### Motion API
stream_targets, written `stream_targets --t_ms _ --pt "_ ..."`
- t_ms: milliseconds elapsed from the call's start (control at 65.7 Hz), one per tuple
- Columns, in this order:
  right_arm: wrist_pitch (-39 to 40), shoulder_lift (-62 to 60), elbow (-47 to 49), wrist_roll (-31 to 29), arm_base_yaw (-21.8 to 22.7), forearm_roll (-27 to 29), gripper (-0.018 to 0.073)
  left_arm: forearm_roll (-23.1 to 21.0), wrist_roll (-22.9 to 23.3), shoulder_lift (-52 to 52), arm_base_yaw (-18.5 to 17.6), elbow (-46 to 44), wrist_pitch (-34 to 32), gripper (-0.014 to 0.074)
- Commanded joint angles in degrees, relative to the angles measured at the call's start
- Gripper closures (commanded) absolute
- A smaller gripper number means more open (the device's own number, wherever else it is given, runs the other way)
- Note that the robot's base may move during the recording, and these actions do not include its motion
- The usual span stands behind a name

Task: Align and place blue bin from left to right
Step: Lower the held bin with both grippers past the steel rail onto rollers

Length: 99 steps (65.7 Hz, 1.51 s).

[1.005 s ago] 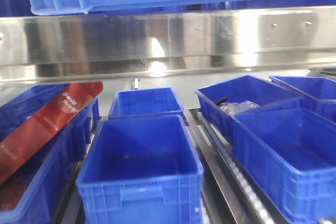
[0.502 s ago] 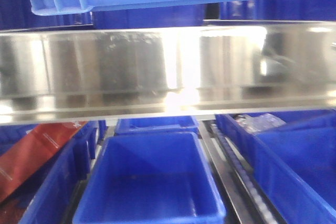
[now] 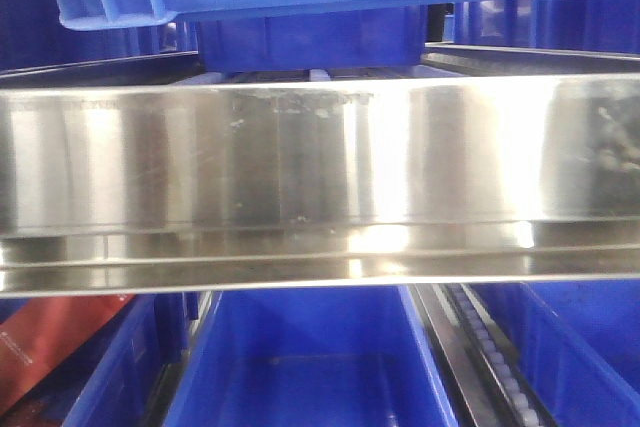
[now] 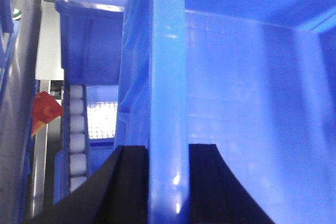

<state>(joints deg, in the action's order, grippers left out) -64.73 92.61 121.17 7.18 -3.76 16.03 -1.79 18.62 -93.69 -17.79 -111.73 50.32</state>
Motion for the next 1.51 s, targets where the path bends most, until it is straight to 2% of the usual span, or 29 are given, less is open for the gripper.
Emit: stream_targets --t_ms 0,1096,1264,1386,1492 --pt "3.94 -1.21 0.86 -1.62 0.01 0.63 0.0631 -1.82 0.07 1.56 -0.26 -1.06 -15.92 0.0708" --pt "3.94 -1.21 0.86 -1.62 0.01 0.63 0.0631 -1.82 0.07 1.56 -0.26 -1.06 -15.92 0.0708" --pt "2.73 -1.21 0.86 -1.62 0.01 1.15 0.0631 -1.72 -0.48 1.55 -0.26 -1.06 -11.31 0.0708" --pt "1.57 0.72 0.86 -1.62 0.01 1.15 0.0631 3.05 -0.5 0.95 -0.26 -1.06 -2.06 0.0708" --pt "1.22 3.34 0.86 -2.78 0.01 1.15 0.0631 6.06 -0.5 0.24 -0.26 -1.06 2.01 0.0708"
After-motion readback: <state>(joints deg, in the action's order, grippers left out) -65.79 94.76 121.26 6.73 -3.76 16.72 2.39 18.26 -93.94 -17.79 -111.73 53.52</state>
